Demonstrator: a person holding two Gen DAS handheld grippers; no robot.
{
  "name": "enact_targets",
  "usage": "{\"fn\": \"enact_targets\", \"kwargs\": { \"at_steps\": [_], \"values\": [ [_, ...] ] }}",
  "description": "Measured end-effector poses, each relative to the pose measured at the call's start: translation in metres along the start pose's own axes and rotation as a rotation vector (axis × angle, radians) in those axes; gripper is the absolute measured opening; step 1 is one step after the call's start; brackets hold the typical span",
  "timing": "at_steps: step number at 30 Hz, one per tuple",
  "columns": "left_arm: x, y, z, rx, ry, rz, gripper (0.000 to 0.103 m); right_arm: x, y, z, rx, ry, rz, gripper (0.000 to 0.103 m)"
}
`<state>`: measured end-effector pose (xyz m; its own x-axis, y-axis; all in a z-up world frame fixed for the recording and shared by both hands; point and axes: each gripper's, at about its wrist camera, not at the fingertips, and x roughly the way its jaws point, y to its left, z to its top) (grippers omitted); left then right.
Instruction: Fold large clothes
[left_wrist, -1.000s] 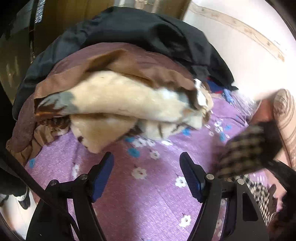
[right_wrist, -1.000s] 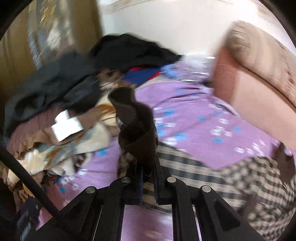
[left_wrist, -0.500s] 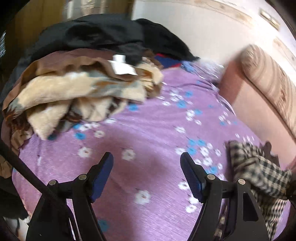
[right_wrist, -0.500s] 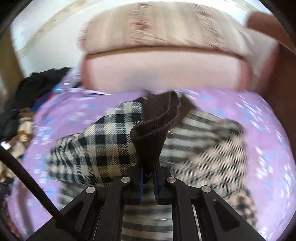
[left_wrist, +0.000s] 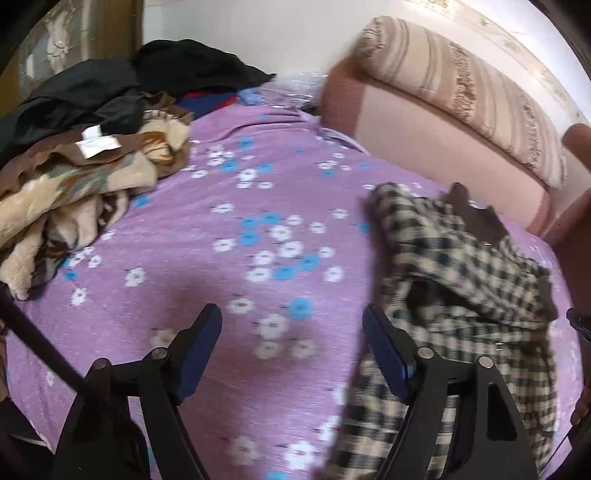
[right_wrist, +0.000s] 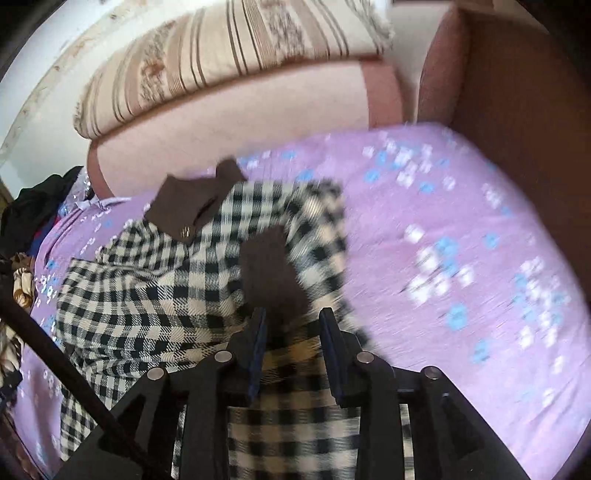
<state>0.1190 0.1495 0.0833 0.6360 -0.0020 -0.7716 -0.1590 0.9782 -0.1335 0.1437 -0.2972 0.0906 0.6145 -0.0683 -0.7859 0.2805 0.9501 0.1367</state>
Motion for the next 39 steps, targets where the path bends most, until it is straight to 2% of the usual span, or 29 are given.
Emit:
{"fn": "enact_targets", "kwargs": {
  "at_steps": [2, 4, 6, 9, 11, 15, 17, 19, 20, 22, 25, 29, 30, 34, 35, 37, 39],
  "values": [
    [0.007, -0.012, 0.006, -0.022, 0.025, -0.037, 0.08, -0.017, -0.006, 0.005, 0.008, -0.046, 0.001, 0.031],
    [0.019, -0.026, 0.014, -0.026, 0.056, -0.048, 0.08, -0.027, -0.007, 0.011, 0.02, -0.075, 0.053, 0.031],
    [0.027, -0.042, 0.021, -0.012, 0.066, -0.053, 0.08, -0.022, -0.001, 0.017, 0.03, -0.057, 0.146, 0.031],
    [0.027, -0.062, 0.026, -0.012, 0.04, -0.087, 0.08, 0.0, 0.019, 0.02, 0.034, -0.005, 0.262, 0.031],
    [0.028, -0.07, 0.026, -0.017, 0.018, -0.113, 0.079, 0.018, 0.037, 0.017, 0.001, 0.017, 0.292, 0.031],
    [0.041, -0.1, 0.033, 0.033, -0.01, -0.145, 0.073, 0.049, 0.062, 0.01, -0.034, 0.077, 0.355, 0.031],
    [0.053, -0.115, 0.038, 0.053, 0.004, -0.172, 0.059, 0.065, 0.066, 0.008, -0.036, 0.102, 0.368, 0.031],
    [0.075, -0.134, 0.041, 0.103, 0.034, -0.17, 0.051, 0.077, 0.067, 0.007, -0.046, 0.118, 0.357, 0.031],
    [0.085, -0.14, 0.041, 0.127, 0.048, -0.149, 0.041, 0.083, 0.066, 0.006, -0.052, 0.123, 0.338, 0.031],
    [0.109, -0.151, 0.038, 0.178, 0.09, -0.076, 0.034, 0.092, 0.06, 0.008, -0.052, 0.125, 0.294, 0.031],
    [0.129, -0.149, 0.034, 0.193, 0.124, -0.05, 0.033, 0.102, 0.04, 0.012, -0.021, 0.136, 0.261, 0.027],
    [0.133, -0.15, 0.029, 0.222, 0.108, -0.048, 0.034, 0.111, 0.017, 0.013, 0.022, 0.143, 0.255, 0.003],
    [0.133, -0.151, 0.028, 0.231, 0.105, -0.043, 0.034, 0.112, 0.013, 0.013, 0.034, 0.145, 0.258, 0.0],
    [0.131, -0.148, 0.03, 0.253, 0.112, -0.052, 0.034, 0.113, 0.004, 0.013, 0.073, 0.146, 0.283, 0.0],
    [0.128, -0.146, 0.031, 0.247, 0.112, -0.052, 0.031, 0.111, 0.003, 0.013, 0.07, 0.144, 0.277, 0.0],
    [0.11, -0.138, 0.033, 0.221, 0.096, -0.052, 0.026, 0.103, 0.001, 0.014, 0.059, 0.134, 0.247, 0.0],
    [0.091, -0.131, 0.036, 0.191, 0.062, -0.092, 0.026, 0.088, -0.002, 0.016, 0.053, 0.104, 0.198, 0.004]
  ]
}}
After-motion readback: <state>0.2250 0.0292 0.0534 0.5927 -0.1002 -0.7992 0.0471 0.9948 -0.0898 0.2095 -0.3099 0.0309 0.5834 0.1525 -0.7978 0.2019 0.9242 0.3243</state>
